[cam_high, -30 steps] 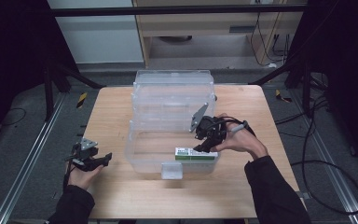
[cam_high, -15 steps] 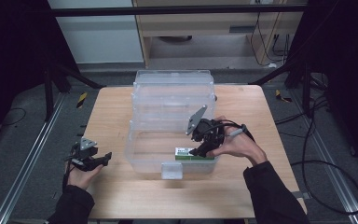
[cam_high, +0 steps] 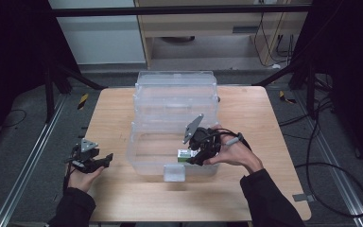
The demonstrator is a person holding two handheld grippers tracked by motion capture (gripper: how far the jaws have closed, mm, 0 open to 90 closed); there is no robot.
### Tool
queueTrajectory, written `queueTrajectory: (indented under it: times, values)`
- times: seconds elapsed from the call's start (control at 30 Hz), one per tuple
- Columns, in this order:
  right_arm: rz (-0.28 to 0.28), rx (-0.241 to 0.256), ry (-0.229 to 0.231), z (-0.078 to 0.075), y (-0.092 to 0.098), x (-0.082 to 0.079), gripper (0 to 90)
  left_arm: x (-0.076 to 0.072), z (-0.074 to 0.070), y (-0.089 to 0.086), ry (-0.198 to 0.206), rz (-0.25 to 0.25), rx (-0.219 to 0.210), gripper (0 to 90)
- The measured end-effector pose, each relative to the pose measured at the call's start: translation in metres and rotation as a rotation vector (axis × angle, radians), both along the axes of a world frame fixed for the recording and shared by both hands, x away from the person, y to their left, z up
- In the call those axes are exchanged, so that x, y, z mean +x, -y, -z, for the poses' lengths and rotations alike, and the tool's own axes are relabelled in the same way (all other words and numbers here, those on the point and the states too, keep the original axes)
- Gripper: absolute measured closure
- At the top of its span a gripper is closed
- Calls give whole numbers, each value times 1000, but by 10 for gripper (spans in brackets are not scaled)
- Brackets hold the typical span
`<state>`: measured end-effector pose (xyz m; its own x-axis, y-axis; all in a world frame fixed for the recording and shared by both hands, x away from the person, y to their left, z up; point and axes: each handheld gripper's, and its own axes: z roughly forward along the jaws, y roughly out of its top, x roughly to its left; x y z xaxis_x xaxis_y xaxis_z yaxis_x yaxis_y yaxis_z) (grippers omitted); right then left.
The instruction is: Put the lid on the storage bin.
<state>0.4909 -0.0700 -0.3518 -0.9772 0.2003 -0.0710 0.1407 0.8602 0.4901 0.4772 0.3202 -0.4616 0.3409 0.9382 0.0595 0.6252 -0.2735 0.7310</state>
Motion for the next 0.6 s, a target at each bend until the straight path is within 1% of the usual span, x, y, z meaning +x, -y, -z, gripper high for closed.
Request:
queueTrajectory:
  times: [0.03,0.17,0.3,0.37,0.47,0.53,0.6]
  values:
    - [-3,7,-6,1,-1,0,527,0,0,0,0,-3,-2,393]
    - [-12,3,-23,9,-4,-1,542,0,0,-1,2,-15,1,417]
    - [-21,-12,-44,19,-8,-1,567,-1,-3,-1,20,-19,4,447]
    - [-22,-23,-45,23,-9,-1,574,-1,-4,-1,26,-14,4,465]
    - [-16,-23,-49,27,-11,0,578,-1,-4,-1,35,-14,5,494]
    - [-20,-16,-58,29,-12,1,577,-2,-4,-2,41,-17,5,507]
    - [-23,-21,-67,32,-14,1,578,-2,-4,-2,45,-16,4,517]
